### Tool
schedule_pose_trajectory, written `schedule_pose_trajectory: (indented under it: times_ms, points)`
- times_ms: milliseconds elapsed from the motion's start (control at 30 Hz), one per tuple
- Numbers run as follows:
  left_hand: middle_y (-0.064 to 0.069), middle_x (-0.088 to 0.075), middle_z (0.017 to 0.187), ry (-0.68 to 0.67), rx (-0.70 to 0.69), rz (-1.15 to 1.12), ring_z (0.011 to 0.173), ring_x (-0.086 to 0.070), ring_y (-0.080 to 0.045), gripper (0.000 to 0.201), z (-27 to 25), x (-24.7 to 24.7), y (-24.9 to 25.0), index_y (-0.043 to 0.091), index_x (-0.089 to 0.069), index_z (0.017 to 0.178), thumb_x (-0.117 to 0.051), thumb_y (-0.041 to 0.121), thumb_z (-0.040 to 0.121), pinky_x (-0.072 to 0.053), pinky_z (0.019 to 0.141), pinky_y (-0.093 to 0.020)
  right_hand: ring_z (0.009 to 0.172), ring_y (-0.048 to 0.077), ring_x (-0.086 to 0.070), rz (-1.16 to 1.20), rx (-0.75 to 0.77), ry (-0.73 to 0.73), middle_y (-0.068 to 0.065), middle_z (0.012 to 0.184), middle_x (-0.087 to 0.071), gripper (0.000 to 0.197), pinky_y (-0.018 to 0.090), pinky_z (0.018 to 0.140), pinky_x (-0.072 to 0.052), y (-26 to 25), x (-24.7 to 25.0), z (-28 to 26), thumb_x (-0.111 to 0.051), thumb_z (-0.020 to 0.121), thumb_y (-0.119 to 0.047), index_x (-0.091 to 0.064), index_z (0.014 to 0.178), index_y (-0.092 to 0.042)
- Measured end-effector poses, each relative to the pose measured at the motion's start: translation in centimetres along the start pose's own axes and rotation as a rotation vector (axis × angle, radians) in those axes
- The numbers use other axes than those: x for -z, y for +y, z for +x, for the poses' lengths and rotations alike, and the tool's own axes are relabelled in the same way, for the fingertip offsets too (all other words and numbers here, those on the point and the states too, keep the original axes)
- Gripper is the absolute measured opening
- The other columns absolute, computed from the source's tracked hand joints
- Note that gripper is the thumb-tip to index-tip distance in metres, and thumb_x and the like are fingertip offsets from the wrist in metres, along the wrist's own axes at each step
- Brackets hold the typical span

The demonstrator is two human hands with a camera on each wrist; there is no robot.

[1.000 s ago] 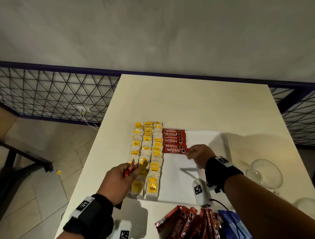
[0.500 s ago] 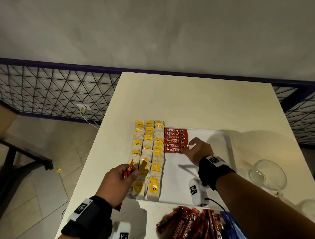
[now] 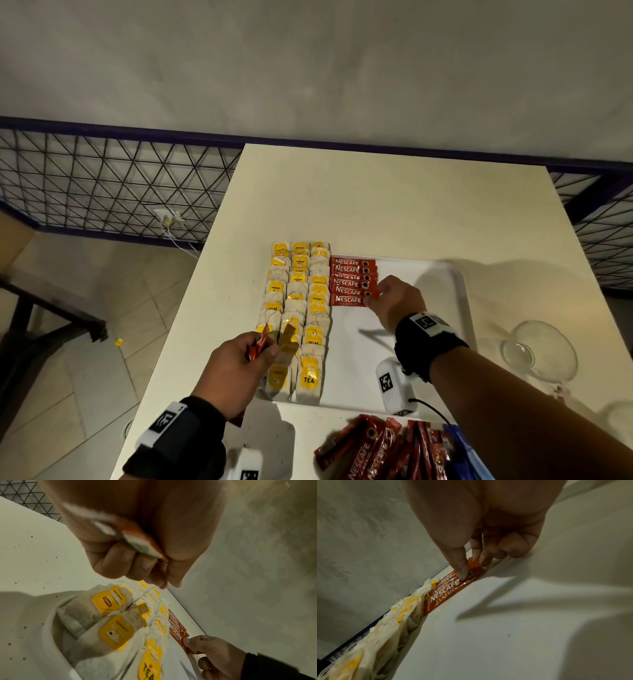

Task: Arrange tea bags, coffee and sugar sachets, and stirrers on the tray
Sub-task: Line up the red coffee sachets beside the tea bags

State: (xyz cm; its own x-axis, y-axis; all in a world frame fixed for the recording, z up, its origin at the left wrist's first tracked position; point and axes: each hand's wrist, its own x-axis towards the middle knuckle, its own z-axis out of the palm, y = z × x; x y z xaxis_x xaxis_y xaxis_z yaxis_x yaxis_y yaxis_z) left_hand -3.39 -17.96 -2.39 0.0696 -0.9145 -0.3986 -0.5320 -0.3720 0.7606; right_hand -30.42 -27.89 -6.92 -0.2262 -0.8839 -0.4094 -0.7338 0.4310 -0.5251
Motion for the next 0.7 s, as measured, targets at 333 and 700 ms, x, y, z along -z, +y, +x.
schedule_pose_trajectory:
  times_ms: [333,700]
  points:
    - [-0.001,-0.07,0.075,0.005,-0.004,-0.009,0.07,-0.062,-0.015,0.012,-0.04,0.05,-0.09,0.024,-0.07,0.079,-0.065,0.026,0.09,-0.044,0.062,-0.019,0.081,0.015,-0.052,-0.003,-0.003,0.011,0.0,0.099,-0.065,0.026,0.024,0.072,-0.039,-0.24,0.13,0.43,-0.069,0.084,-0.034,-0.059,0.103,-0.019]
    - [-0.007,-0.068,0.074,0.008,0.009,-0.022,0.069,-0.061,-0.023,0.012,0.1,0.12,-0.46,0.022,-0.07,0.079,-0.066,0.027,0.089,-0.047,0.065,-0.03,0.079,0.018,-0.055,0.014,-0.004,0.006,-0.003,0.087,-0.062,0.027,0.025,0.068,-0.038,-0.43,-0.05,0.76,-0.072,0.08,-0.037,-0.052,0.091,-0.022]
